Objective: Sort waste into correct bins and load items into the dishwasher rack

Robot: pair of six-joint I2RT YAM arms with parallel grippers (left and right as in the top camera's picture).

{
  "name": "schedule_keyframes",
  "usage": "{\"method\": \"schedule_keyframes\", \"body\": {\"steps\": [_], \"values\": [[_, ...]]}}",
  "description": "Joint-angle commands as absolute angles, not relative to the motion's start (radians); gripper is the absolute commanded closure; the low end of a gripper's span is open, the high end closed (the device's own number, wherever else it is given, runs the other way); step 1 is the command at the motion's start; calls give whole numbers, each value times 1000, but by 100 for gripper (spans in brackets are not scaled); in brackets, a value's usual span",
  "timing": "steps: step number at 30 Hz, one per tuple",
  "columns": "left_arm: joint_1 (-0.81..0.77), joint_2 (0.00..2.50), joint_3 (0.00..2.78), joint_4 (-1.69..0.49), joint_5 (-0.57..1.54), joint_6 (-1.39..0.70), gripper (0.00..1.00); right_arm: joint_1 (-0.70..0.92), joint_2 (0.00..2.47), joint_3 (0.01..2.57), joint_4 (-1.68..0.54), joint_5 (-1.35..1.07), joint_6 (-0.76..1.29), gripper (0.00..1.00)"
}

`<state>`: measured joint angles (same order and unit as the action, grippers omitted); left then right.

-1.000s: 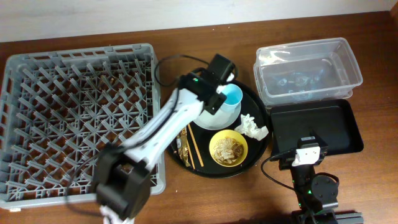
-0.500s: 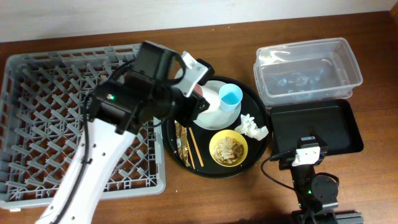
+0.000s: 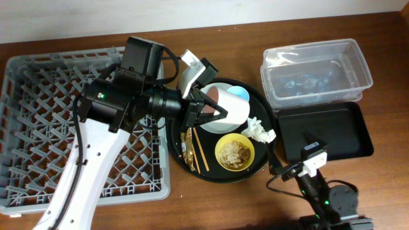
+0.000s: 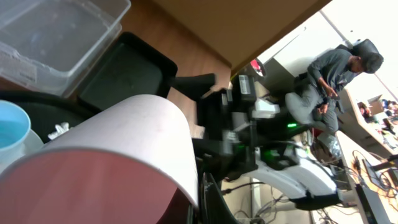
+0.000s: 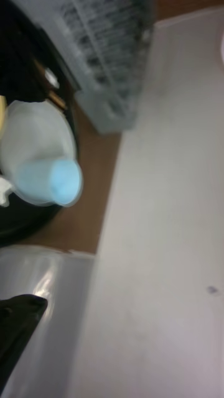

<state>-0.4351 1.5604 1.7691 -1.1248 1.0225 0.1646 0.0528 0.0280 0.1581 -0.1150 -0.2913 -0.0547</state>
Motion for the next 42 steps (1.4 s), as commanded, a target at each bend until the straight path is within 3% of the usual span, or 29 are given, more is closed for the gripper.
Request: {"method": "schedule_keyframes", "body": {"steps": [1, 9, 15, 20, 30, 39, 42], "values": [[-414, 1554, 1769, -1087, 1056, 137, 99, 47, 113, 394, -251, -395, -17, 1], [-331, 1554, 1769, -1025, 1221, 60, 99, 47, 590, 1095, -888, -552, -108, 1], [-270, 1554, 1769, -1026, 1327, 60, 99, 47, 791, 1388, -1131, -690, -70, 1], [-266, 1554, 1769, -1026, 1429, 61, 96, 47, 833, 1389, -1099, -878, -86, 1], [-265, 1554, 1769, -1026, 1531, 85, 100, 47, 1026, 1389, -988, -1120, -225, 1], [-266, 1554, 1769, -1026, 1574, 84, 100, 47, 1179, 1389, -807, -1452, -228, 1], [-275, 1554, 1769, -1026, 1574, 84, 100, 47, 1181, 1389, -787, -1445, -229, 0]]}}
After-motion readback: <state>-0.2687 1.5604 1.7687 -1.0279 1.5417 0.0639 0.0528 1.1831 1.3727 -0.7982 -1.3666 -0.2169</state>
